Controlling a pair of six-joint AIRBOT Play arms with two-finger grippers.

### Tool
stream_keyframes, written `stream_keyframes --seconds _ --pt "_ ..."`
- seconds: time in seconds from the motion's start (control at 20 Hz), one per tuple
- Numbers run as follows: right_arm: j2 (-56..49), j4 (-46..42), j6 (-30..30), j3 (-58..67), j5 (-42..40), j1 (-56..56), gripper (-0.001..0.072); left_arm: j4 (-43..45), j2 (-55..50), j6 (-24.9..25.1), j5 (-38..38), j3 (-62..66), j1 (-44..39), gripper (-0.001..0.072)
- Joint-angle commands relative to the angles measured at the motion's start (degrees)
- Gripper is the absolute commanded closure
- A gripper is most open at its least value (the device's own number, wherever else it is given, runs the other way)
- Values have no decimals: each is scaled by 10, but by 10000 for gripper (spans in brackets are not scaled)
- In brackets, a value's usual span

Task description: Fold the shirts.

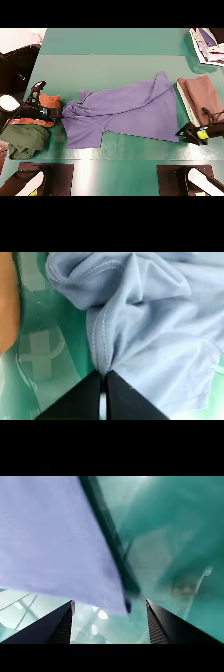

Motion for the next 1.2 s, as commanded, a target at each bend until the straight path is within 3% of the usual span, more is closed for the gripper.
stream_keyframes --seconds 0.0,0.1,0.25,0.3,0.5,0.75,0.95,1.15 --pt "-21 45 -5 -48 -63 32 225 0 2 0 -5 1 0 682" --pt "-34 55 -5 -35 -82 61 286 0 2 0 -9 1 0 683" --pt "-26 53 -5 -7 -88 99 662 0 2 0 -19 3 0 683" --pt "-14 53 -5 7 -88 110 697 0 5 0 -30 9 0 683" --pt "76 55 -5 118 -73 140 697 -7 51 -7 -49 101 0 683" --pt "166 54 -5 397 -95 136 697 -13 106 -7 -36 396 0 683" --pt "189 53 -5 630 -99 87 697 -12 106 -21 8 636 0 683" --pt "165 54 -5 798 -29 10 697 -24 106 -68 17 767 0 684"
